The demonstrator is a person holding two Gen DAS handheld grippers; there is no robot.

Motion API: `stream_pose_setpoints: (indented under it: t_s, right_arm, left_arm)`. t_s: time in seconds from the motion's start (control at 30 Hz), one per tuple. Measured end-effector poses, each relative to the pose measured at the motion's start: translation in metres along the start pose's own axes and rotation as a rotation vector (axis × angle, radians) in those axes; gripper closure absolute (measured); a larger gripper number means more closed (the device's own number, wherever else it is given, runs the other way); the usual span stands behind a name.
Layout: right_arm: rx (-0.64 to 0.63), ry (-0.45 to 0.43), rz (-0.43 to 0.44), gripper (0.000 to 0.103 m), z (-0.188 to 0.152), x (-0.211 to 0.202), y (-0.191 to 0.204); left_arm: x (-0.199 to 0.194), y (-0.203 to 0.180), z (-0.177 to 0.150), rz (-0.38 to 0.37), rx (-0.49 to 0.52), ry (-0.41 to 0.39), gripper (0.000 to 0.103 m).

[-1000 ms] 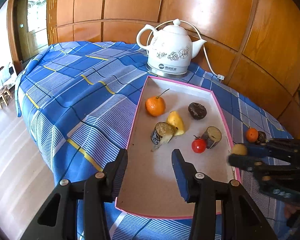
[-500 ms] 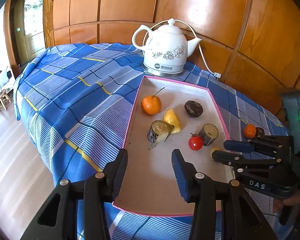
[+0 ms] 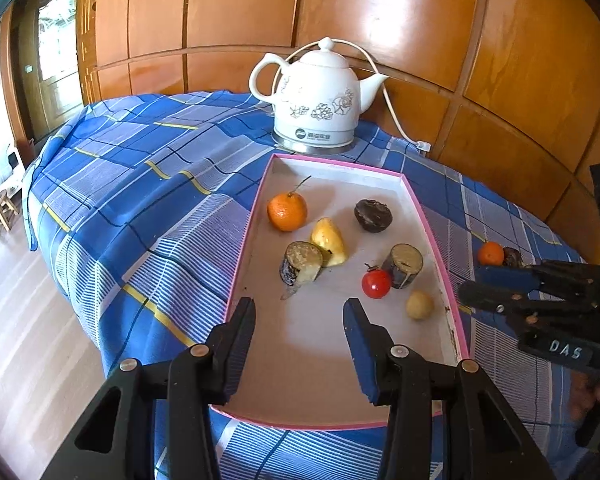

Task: Organize fruits
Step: 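Carry the small yellow fruit with the right gripper into the tray and release it, then grasp the orange on the cloth with the left gripper while the right gripper moves toward the dark fruit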

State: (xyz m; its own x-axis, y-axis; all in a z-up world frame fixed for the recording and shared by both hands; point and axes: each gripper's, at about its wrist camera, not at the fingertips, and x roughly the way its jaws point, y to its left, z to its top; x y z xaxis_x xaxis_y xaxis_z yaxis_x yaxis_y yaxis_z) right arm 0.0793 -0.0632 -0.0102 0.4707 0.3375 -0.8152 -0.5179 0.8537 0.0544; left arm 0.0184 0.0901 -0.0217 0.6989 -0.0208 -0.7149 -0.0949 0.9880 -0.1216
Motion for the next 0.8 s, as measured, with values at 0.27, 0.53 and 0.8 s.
stream_pose_setpoints:
  t_s: [0.27, 0.53, 0.8]
  right_arm:
    - [0.047, -0.029, -0.057, 0.069, -0.010, -0.027, -0.036]
    - [0.098, -0.026, -0.150, 0.069, -0.028, -0.051, -0.087]
    - [0.234, 0.008, -0.272, 0.069, -0.062, -0.065, -0.160]
  left_arm:
    - [-0.001, -0.012, 0.002, -0.008, 0.036, -0.003, 0.056]
    - [-0.001, -0.029, 0.005, -0.025, 0.082, 0.001, 0.056]
    - [-0.002, -0.062, 0.013, -0.079, 0.175, 0.003, 0.056]
